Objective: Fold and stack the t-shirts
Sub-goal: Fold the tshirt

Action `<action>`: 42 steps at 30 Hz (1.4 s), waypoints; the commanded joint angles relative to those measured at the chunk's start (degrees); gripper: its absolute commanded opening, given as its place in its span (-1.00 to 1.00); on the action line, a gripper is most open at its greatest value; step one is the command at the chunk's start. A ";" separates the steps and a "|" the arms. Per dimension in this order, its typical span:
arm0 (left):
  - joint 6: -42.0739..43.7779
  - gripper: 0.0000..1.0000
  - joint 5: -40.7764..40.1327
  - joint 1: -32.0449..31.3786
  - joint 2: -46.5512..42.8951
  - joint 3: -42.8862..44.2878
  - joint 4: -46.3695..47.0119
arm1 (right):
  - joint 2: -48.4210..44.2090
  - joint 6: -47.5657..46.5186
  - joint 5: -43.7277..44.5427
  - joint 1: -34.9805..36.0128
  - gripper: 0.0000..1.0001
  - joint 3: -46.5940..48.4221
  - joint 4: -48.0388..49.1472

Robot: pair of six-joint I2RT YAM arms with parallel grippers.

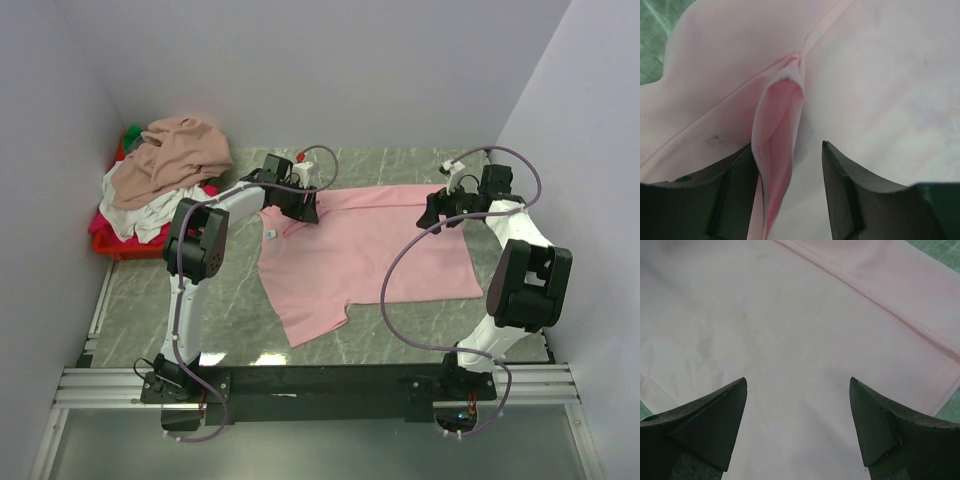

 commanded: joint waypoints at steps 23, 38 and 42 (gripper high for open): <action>1.10 0.32 0.74 -4.52 -6.08 -3.44 2.51 | -2.97 -0.22 -1.79 0.07 0.78 0.09 -1.71; 1.63 0.27 -5.22 -6.63 -5.63 -3.51 2.50 | -3.59 -0.83 -1.88 0.07 0.78 -0.44 -2.85; 1.36 0.28 -10.41 -6.63 -9.93 -7.55 7.07 | -3.94 -1.18 -1.97 0.07 0.79 -0.88 -3.20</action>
